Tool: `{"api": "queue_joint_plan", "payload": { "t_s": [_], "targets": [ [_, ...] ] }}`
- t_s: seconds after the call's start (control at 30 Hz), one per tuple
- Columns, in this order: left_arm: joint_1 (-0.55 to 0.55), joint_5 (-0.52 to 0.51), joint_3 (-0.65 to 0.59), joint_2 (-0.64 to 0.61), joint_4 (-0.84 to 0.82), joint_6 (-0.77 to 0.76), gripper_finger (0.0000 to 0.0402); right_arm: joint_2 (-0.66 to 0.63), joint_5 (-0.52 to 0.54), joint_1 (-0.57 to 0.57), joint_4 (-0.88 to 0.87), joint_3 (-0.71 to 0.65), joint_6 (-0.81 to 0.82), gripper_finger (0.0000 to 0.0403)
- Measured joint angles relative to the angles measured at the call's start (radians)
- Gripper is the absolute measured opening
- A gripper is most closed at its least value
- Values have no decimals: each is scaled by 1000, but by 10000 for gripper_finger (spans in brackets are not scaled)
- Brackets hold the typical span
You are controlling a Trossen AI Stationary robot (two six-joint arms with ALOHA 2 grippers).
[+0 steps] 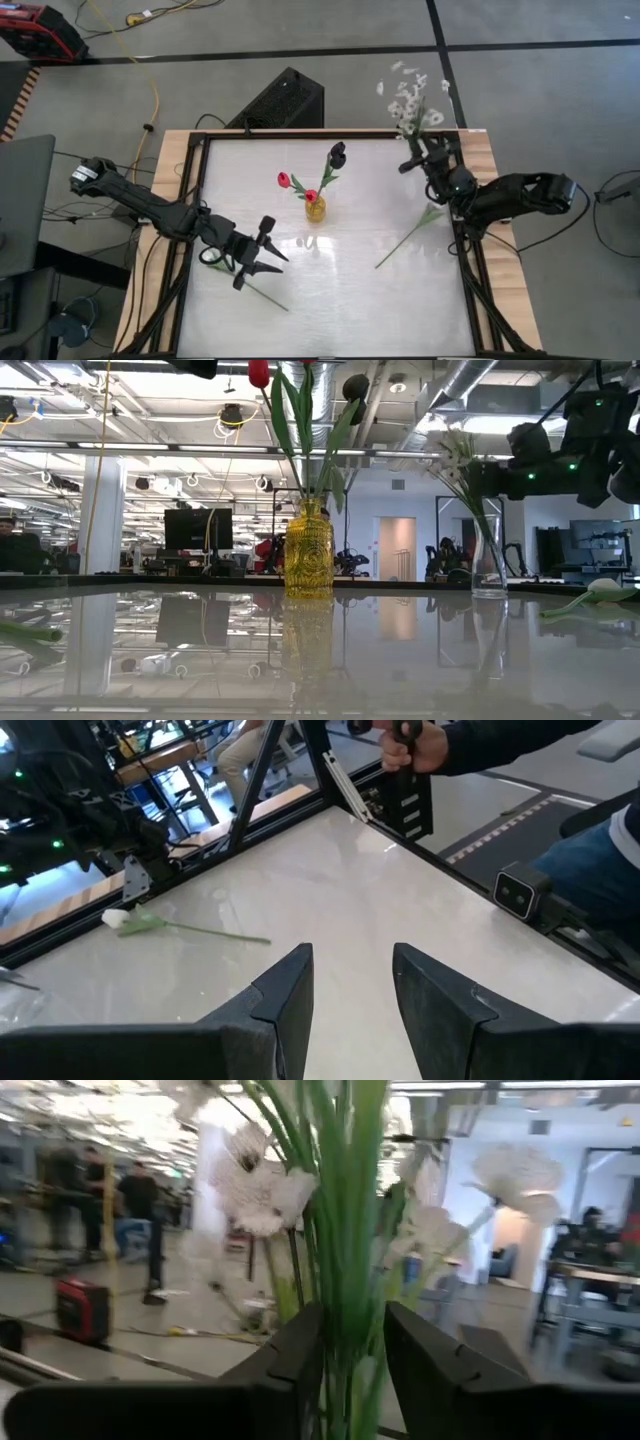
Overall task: Sort flowers into vase by color
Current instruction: Put the white flowers into the transparent flower vase, then put the right white tulip into the transparent flower vase
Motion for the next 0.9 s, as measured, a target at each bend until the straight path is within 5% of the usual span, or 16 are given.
{"api": "queue_joint_plan", "payload": {
  "t_s": [0.5,0.9],
  "targets": [
    [5,2,0,0,-11,8,128,-12,358,200,-21,0,-246,156],
    [73,58,0,0,-7,6,128,-94,801,488,-31,80,-652,156]
  ]
}}
